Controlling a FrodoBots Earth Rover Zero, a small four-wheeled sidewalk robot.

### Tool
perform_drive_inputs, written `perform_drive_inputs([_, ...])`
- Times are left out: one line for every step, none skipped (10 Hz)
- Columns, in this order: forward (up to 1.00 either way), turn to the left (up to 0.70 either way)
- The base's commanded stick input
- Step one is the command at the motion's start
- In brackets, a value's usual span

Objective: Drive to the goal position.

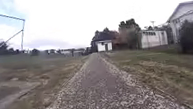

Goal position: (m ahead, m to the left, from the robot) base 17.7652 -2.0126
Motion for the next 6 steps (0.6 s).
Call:
perform_drive_inputs([0.60, 0.01])
perform_drive_inputs([0.60, 0.01])
perform_drive_inputs([0.60, 0.01])
perform_drive_inputs([0.60, 0.01])
perform_drive_inputs([0.60, 0.01])
perform_drive_inputs([0.60, 0.01])
